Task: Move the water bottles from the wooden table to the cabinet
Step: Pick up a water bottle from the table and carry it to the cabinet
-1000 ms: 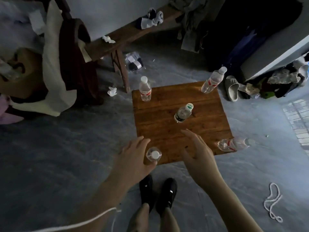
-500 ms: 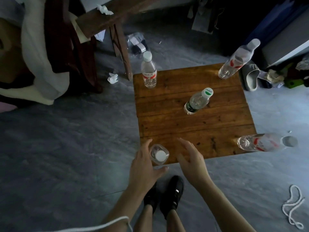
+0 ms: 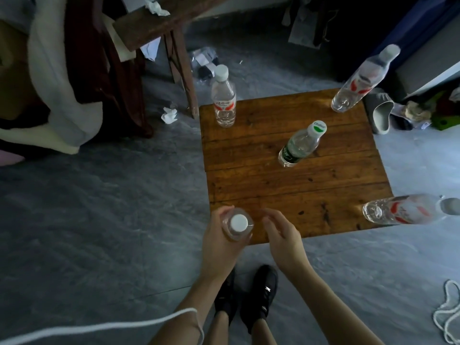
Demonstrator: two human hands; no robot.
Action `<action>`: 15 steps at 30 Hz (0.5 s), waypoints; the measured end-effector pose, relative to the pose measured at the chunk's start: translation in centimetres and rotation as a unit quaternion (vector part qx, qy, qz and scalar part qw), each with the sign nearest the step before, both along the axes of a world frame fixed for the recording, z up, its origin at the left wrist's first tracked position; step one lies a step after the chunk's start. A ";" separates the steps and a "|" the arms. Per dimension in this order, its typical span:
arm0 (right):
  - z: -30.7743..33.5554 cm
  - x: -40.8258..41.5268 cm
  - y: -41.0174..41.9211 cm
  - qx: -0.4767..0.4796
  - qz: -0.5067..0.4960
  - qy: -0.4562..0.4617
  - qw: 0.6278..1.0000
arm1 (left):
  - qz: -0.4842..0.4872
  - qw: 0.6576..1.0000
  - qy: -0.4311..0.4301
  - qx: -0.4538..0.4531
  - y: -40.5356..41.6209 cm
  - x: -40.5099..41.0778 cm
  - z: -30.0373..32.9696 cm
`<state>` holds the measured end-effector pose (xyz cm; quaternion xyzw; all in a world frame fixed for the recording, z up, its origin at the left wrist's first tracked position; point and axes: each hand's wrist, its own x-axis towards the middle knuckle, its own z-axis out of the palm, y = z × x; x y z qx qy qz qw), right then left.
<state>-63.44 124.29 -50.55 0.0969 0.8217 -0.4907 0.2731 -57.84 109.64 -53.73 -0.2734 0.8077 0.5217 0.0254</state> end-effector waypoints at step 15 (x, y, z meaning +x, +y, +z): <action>10.5 -6.3 2.7 -0.332 -0.249 -0.389 0.822 | -0.146 0.973 0.155 0.091 -1.9 -9.0 18.8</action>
